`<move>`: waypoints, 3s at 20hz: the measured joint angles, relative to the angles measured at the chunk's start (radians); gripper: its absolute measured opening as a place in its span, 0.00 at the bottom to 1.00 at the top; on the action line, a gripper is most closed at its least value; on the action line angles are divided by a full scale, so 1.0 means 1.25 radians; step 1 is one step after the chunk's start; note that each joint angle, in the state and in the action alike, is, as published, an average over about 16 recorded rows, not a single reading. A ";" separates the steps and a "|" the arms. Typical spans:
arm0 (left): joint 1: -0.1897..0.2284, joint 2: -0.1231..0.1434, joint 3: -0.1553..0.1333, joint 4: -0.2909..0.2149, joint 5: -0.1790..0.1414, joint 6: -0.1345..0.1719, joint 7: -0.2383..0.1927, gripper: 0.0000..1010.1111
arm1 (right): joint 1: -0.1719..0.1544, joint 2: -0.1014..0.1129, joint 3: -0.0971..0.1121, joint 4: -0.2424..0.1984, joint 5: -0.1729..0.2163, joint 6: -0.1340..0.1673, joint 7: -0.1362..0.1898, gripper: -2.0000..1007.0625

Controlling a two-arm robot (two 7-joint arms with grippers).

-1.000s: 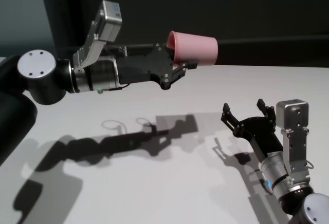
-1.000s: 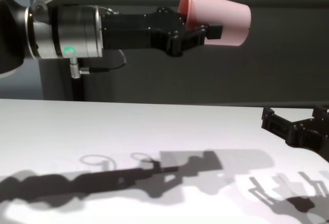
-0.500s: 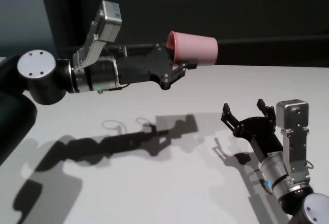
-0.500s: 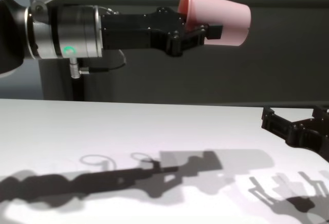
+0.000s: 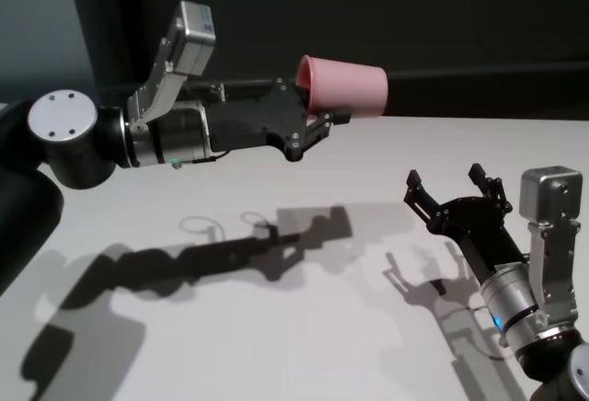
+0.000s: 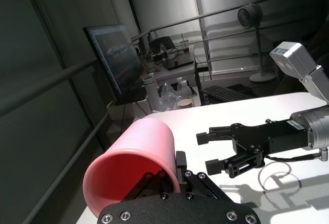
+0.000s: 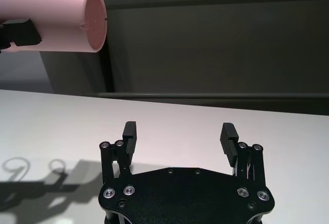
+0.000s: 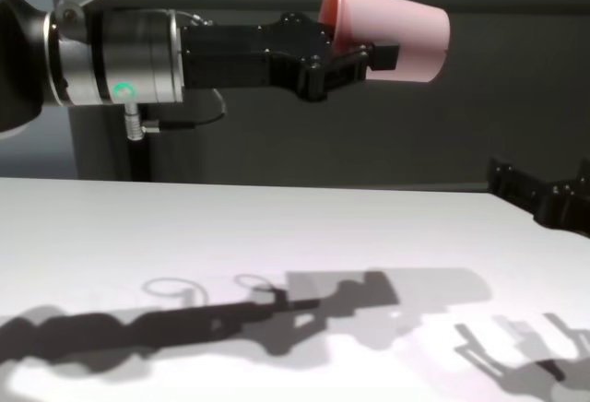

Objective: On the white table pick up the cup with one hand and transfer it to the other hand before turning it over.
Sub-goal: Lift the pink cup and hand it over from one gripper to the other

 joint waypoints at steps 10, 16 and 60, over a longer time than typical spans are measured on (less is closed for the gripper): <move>0.000 0.000 0.000 0.000 0.000 -0.001 0.000 0.04 | -0.028 -0.020 0.041 -0.066 0.076 -0.014 0.072 0.99; 0.000 0.000 0.000 0.000 0.000 -0.001 0.000 0.04 | -0.034 -0.039 0.072 -0.074 0.194 -0.032 0.148 0.99; 0.000 0.000 0.000 0.000 0.000 -0.001 0.000 0.04 | 0.125 -0.134 0.101 0.232 0.915 0.108 0.538 0.99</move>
